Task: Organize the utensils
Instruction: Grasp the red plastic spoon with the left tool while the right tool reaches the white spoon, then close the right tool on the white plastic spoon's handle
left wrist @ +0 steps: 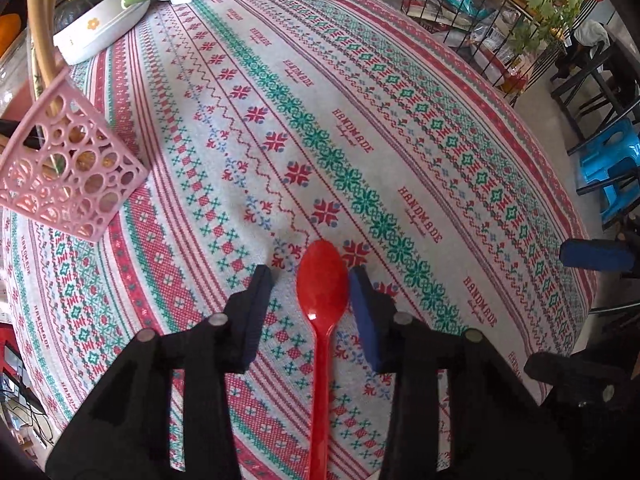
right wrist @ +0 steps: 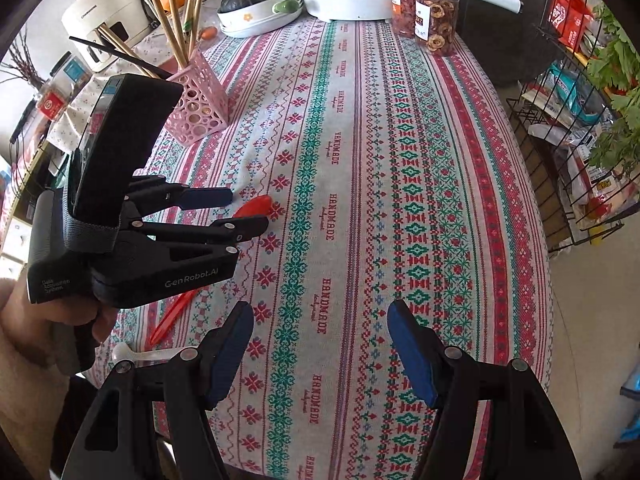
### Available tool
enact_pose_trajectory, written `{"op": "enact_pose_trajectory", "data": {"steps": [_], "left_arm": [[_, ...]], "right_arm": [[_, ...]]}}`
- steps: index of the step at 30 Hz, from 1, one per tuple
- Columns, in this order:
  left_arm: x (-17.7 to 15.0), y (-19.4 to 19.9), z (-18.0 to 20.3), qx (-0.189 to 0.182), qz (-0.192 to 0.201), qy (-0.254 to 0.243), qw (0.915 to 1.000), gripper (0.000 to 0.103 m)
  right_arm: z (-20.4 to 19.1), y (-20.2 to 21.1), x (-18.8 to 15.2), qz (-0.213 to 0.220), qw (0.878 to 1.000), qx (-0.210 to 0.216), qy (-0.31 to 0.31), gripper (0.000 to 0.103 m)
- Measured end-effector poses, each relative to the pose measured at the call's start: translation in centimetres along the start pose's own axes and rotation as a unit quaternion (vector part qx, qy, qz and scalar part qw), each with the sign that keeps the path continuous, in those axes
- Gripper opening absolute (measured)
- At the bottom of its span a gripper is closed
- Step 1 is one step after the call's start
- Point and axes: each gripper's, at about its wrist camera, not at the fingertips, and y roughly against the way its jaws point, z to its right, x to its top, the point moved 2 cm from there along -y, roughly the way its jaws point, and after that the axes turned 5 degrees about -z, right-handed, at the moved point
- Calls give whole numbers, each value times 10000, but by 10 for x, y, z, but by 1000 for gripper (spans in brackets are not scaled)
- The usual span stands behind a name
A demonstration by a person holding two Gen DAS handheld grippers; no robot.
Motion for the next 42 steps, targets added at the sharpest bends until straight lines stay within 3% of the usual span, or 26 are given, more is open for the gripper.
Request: {"op": "enact_pose_trajectory", "data": {"steps": [5, 13, 18, 22, 28, 36, 39, 42], "left_arm": [[-4, 6, -8, -4, 60, 170, 9998, 28], [-38, 70, -51, 8, 880, 615, 9942, 28], [-69, 109, -81, 47, 1266, 888, 9880, 28], [-92, 129, -99, 121, 1448, 1054, 9838, 28], [-128, 148, -128, 232, 1675, 1419, 9753, 28], [-160, 157, -158, 187, 1801, 1809, 9667, 28], [-165, 160, -164, 162, 1848, 1886, 9644, 28], [-168, 163, -169, 149, 1937, 1959, 9612, 28]], "right_arm": [[-4, -7, -4, -174, 9998, 130, 6, 71], [-41, -25, -17, -555, 9962, 483, 470, 71], [-90, -25, -27, -485, 9865, 589, 1451, 71], [-138, -25, -41, -426, 9664, 567, 2471, 71], [-200, -40, -73, -419, 9195, 235, 3901, 70], [-247, -63, -88, -477, 8716, -153, 4877, 68], [-259, -75, -89, -584, 8598, -220, 5068, 62], [-268, -81, -87, -685, 8562, -85, 5120, 45]]}}
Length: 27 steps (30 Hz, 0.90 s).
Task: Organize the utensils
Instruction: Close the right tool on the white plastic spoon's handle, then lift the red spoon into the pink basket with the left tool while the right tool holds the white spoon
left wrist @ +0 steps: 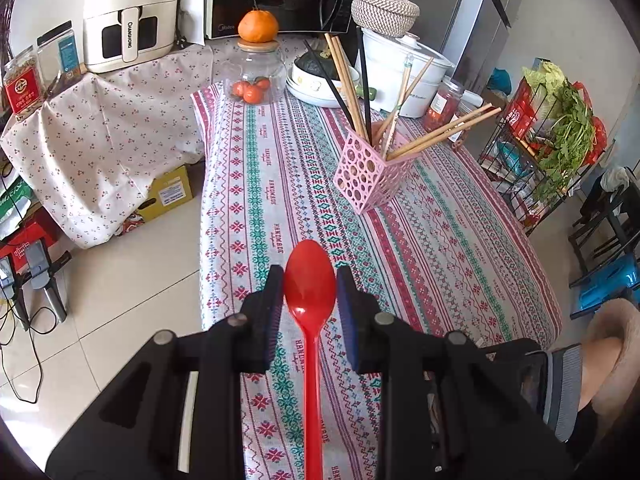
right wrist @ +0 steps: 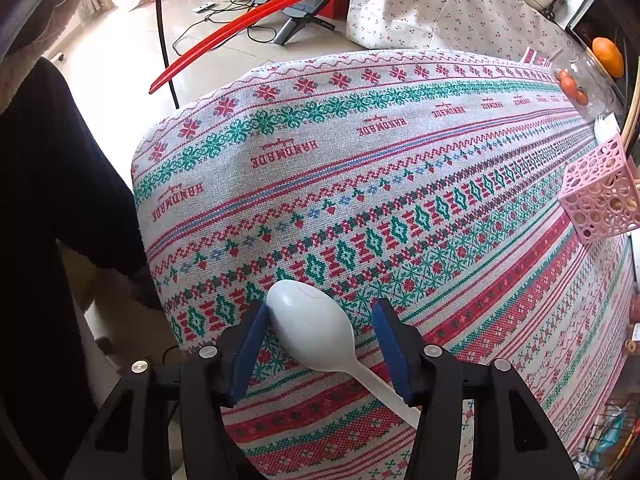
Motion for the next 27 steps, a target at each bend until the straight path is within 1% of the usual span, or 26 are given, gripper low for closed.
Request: {"op": "enact_pose_trajectory", "data": {"steps": [1, 5, 6, 8, 9, 10, 11, 14, 16, 18, 19, 20, 21, 22, 23, 24, 27], "left_arm": [[0, 1, -1, -16, 43, 36, 10000, 28], [2, 7, -6, -49, 244, 187, 9995, 28], [3, 8, -7, -60, 303, 217, 9993, 28], [5, 12, -7, -76, 465, 275, 9985, 28], [6, 14, -7, -91, 551, 301, 9980, 28], [8, 16, -6, -105, 644, 324, 9973, 28], [9, 18, -5, -106, 743, 344, 9966, 28], [15, 23, -2, -125, 1012, 399, 9940, 28], [18, 26, -1, -147, 1114, 429, 9927, 28], [20, 26, 2, -181, 1129, 408, 9926, 28], [20, 25, 3, -162, 1131, 396, 9927, 28], [21, 24, 4, -154, 1111, 379, 9930, 28], [20, 22, 5, -147, 1080, 362, 9934, 28], [19, 20, 6, -128, 1062, 354, 9936, 28], [18, 18, 6, -113, 1036, 342, 9940, 28], [17, 17, 7, -104, 1002, 325, 9944, 28], [14, 14, 8, -67, 926, 280, 9953, 28]], "right_arm": [[0, -1, 2, -6, 10000, 80, -13, 41], [9, -3, 12, 17, 9999, 77, -141, 39], [11, -1, 11, 46, 9997, 45, -219, 39], [23, 4, 10, 147, 9988, 21, -474, 32], [37, 10, 9, 224, 9976, 14, -652, 31], [46, 15, 8, 316, 9959, 24, -846, 26], [55, 19, 10, 416, 9937, 55, -1036, 8], [84, 34, 5, 712, 9839, 132, -1635, 7], [101, 44, 0, 896, 9769, -15, -1942, 7], [111, 51, -5, 1044, 9724, -93, -2086, 8], [113, 51, -7, 1037, 9719, -43, -2111, 12], [114, 50, -9, 982, 9727, 42, -2102, 21], [110, 47, -10, 915, 9746, 103, -2042, 27], [104, 44, -12, 825, 9778, 120, -1924, 41], [98, 39, -11, 722, 9811, 85, -1792, 51], [86, 34, -12, 623, 9845, 18, -1642, 52], [69, 19, -9, 341, 9908, -134, -1304, 52]]}}
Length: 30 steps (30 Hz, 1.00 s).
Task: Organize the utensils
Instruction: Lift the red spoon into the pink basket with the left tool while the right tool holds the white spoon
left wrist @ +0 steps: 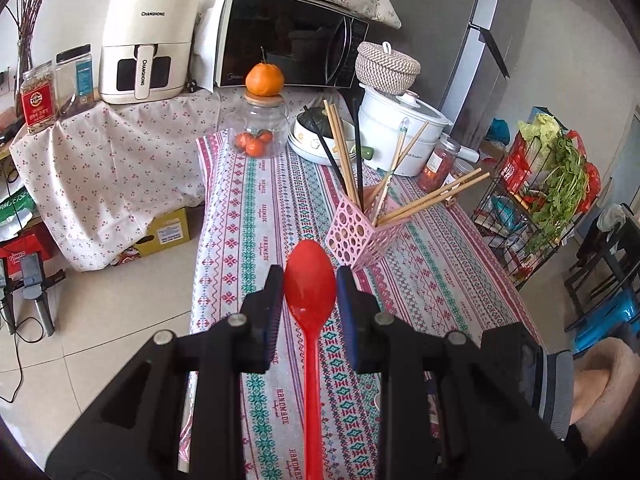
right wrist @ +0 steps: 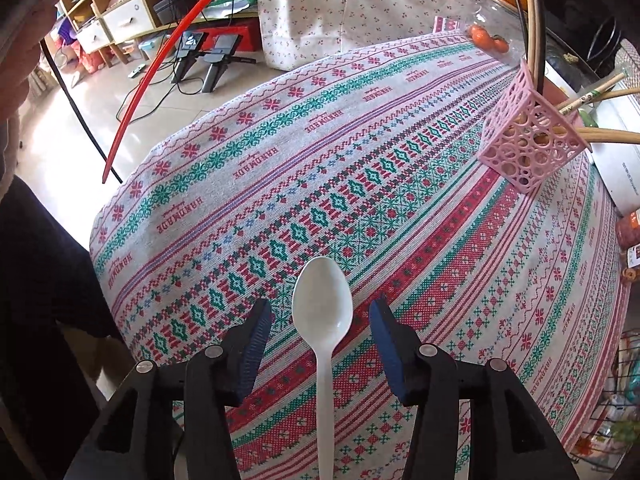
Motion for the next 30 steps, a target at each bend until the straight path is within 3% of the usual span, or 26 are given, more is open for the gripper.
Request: {"op": "enact_pose_trajectory", "data": {"steps": [3, 6, 9, 10, 12, 17, 22, 25, 30], "left_arm": [[-2, -1, 0, 37, -42, -20, 10000, 28], [-3, -2, -1, 39, -68, -27, 10000, 28], [-3, -2, 0, 38, -50, -25, 10000, 28], [-3, -1, 0, 33, -24, -12, 10000, 28], [0, 1, 0, 4, 67, 26, 10000, 28], [9, 11, 4, 1, 509, 140, 9986, 28], [28, 21, 17, -43, 1192, 261, 9925, 28], [41, 26, 33, -22, 1787, 74, 9839, 28], [62, 23, 66, 48, 2733, -336, 9613, 29]], "right_arm": [[-6, -13, 4, -211, 9996, -143, 118, 51], [0, -23, 6, -401, 9991, -97, -17, 33], [7, -23, 7, -385, 9991, 53, -150, 25], [10, -22, 7, -347, 9992, 69, -179, 13], [17, -17, 7, -260, 9989, 187, -338, 12], [38, 16, 3, 339, 9963, 285, -741, 12], [63, 62, 0, 1208, 9850, 250, -1210, 12], [79, 86, 2, 1700, 9736, 167, -1514, 12], [106, 113, -5, 2303, 9531, 9, -1963, 12]]}}
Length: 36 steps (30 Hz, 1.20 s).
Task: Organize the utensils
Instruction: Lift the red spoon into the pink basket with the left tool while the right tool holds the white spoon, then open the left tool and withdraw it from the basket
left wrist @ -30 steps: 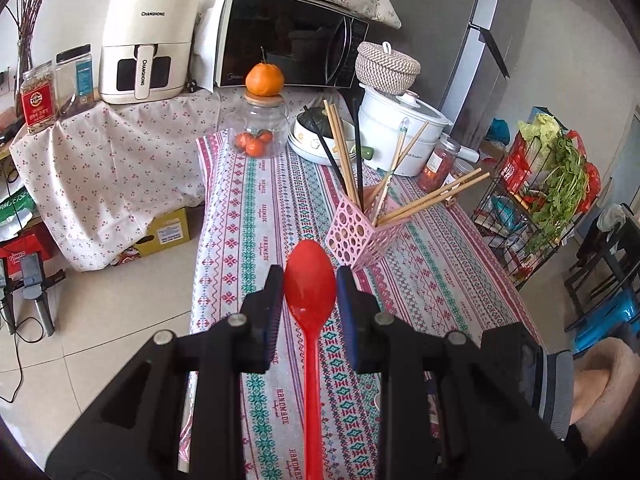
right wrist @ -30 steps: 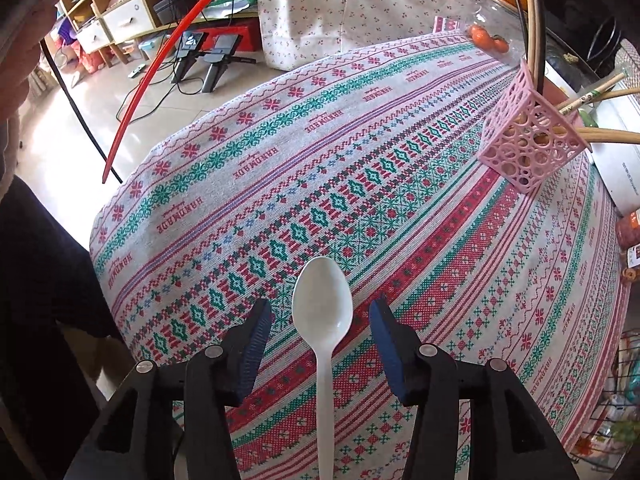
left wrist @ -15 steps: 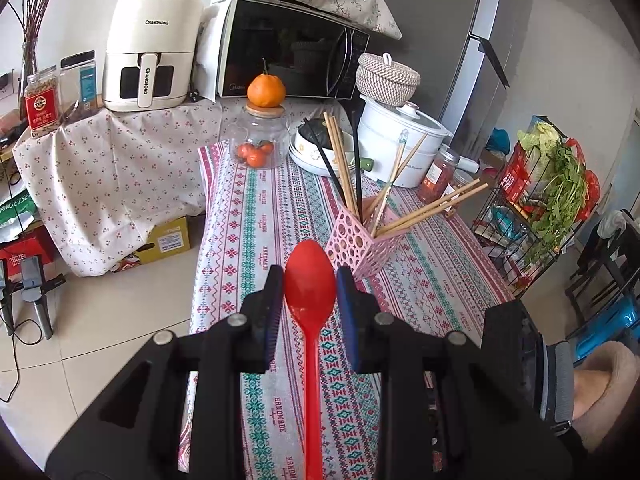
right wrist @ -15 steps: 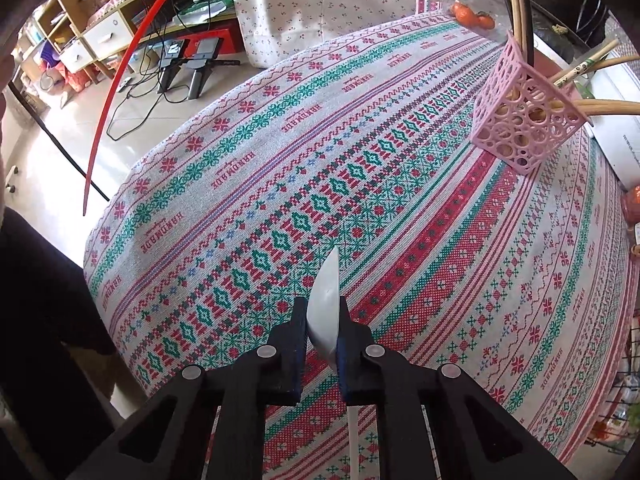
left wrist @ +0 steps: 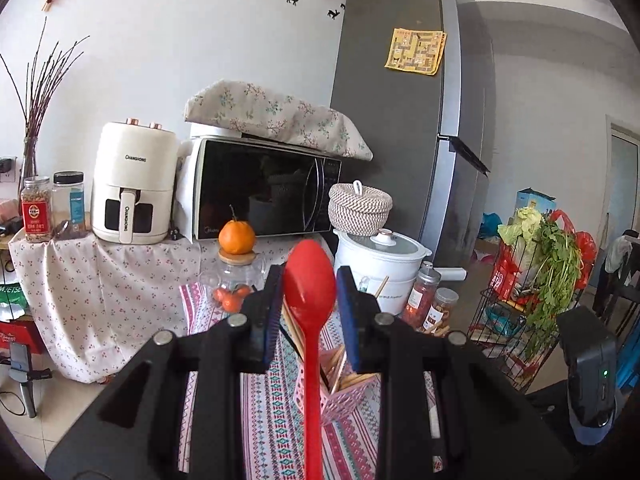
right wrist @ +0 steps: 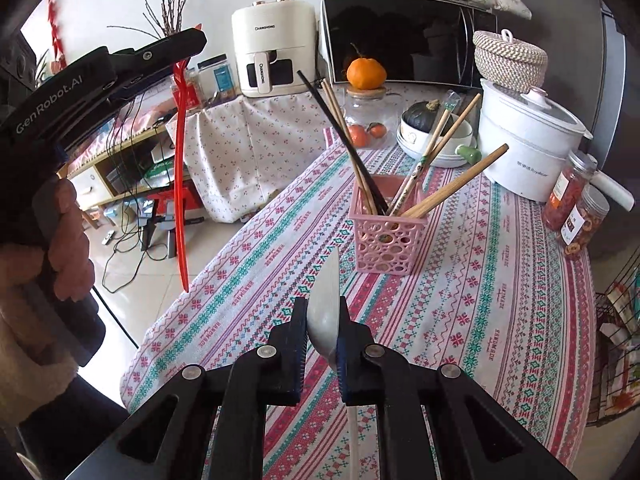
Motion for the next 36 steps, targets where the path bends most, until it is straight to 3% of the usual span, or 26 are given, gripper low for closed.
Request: {"op": "enact_pose_trajectory", "data": {"steps": [7, 15, 19, 29, 31, 32, 33, 36], "left_arm": [[6, -45, 29, 101, 763, -183, 9969, 29], [-15, -88, 45, 180, 1112, -487, 9924, 29], [-28, -95, 54, 166, 1233, -808, 9889, 29], [-54, -106, 48, 284, 1077, -1063, 9881, 29], [-56, -108, 44, 291, 936, -987, 9903, 42], [-56, -107, 41, 276, 873, -914, 9916, 56], [-55, -105, 39, 249, 831, -838, 9927, 60], [-50, -98, 39, 230, 635, -806, 9945, 61]], "right_arm": [[35, 27, 4, 438, 9981, -120, -426, 12], [66, 48, -2, 658, 9960, -169, -584, 12], [74, 52, -5, 666, 9957, -150, -629, 12], [76, 51, -7, 650, 9955, -152, -670, 12], [75, 51, -6, 647, 9956, -147, -660, 12], [75, 51, -6, 647, 9956, -155, -657, 12], [75, 50, -6, 649, 9956, -167, -661, 12], [75, 52, -5, 714, 9947, -203, -707, 12]]}}
